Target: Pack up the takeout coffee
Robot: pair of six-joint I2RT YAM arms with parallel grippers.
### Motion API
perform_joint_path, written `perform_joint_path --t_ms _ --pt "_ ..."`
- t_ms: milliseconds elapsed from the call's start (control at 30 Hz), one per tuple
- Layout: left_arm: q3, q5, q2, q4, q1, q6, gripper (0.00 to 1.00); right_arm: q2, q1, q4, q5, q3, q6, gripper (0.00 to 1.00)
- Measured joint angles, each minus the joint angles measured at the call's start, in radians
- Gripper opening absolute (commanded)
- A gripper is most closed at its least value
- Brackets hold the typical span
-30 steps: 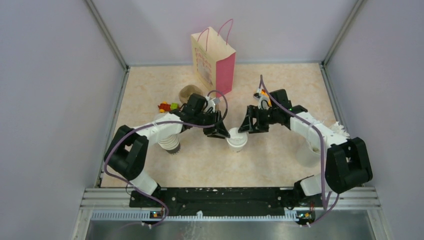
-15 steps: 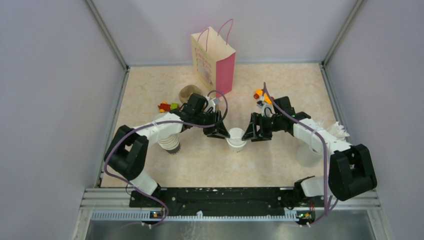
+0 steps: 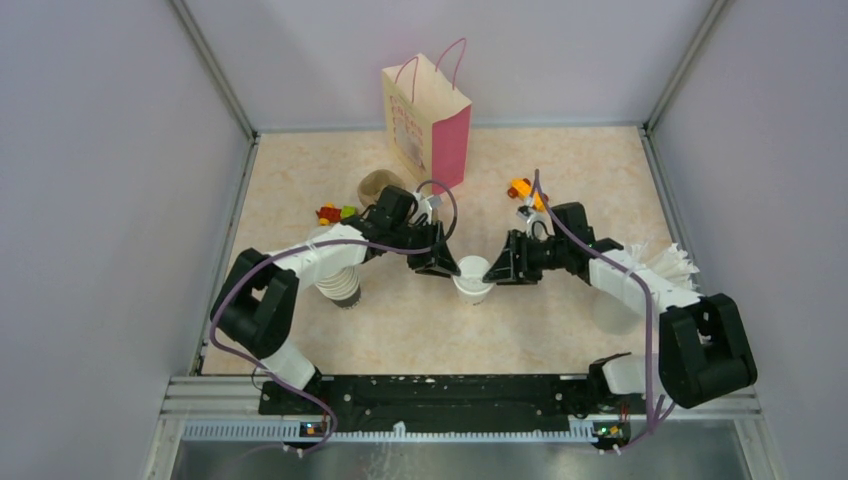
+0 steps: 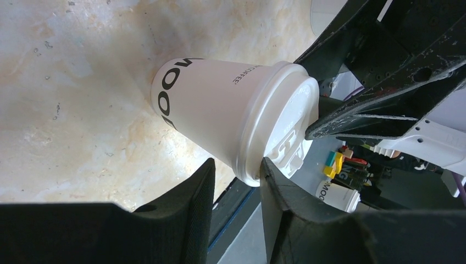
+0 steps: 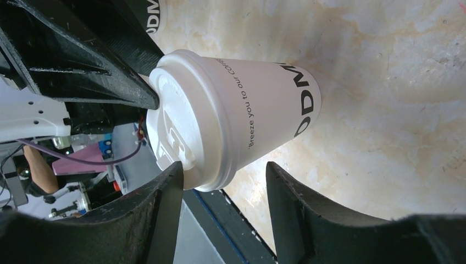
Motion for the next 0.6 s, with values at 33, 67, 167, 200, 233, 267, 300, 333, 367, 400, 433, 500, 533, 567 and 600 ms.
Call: perform_joint_path --t_ms 33,67,167,200,233,267,300,333,367,400,433,500,533,567,600 --pt "0.000 0.000 0.001 0.001 0.000 0.000 0.40 -0.005 -0.005 0.024 -0.008 -0.016 0.005 0.52" --pt "0.000 0.000 0.002 0.001 0.000 0.000 0.39 -0.010 -0.011 0.051 -0.017 -0.034 0.013 0.51" --pt "0.002 0.001 0.006 0.003 0.000 0.003 0.39 -0.015 -0.026 0.111 -0.045 -0.069 0.032 0.50" --pt "0.003 0.003 0.008 0.003 0.000 0.005 0.38 -0.016 -0.029 0.126 -0.052 -0.080 0.034 0.50" --pt "0.005 0.004 0.011 0.002 0.000 0.008 0.38 -0.016 -0.032 0.146 -0.060 -0.089 0.039 0.49" --pt "0.007 0.005 0.014 0.000 0.000 0.010 0.38 -0.017 -0.035 0.163 -0.067 -0.101 0.044 0.49" --pt "0.010 0.008 0.016 -0.002 0.000 0.013 0.38 -0.018 -0.038 0.182 -0.074 -0.111 0.051 0.49" --pt "0.013 0.008 0.018 -0.003 0.000 0.016 0.38 -0.018 -0.041 0.195 -0.077 -0.119 0.058 0.49" --pt "0.014 0.008 0.018 -0.003 -0.001 0.018 0.38 -0.020 -0.042 0.209 -0.081 -0.126 0.066 0.49" --pt "0.014 0.008 0.018 -0.003 -0.001 0.019 0.38 -0.022 -0.042 0.218 -0.082 -0.131 0.071 0.49" --pt "0.013 0.008 0.018 -0.003 -0.001 0.021 0.39 -0.027 -0.042 0.225 -0.080 -0.135 0.075 0.49" --pt "0.013 0.008 0.018 0.000 -0.001 0.022 0.40 -0.035 -0.042 0.235 -0.078 -0.142 0.079 0.50" --pt "0.013 0.009 0.018 0.000 -0.001 0.023 0.41 -0.036 -0.042 0.233 -0.077 -0.140 0.079 0.51" --pt "0.014 0.010 0.018 0.001 -0.002 0.026 0.41 -0.038 -0.042 0.224 -0.075 -0.136 0.079 0.52" --pt "0.014 0.010 0.018 0.002 -0.002 0.026 0.42 -0.039 -0.042 0.207 -0.072 -0.127 0.078 0.54"
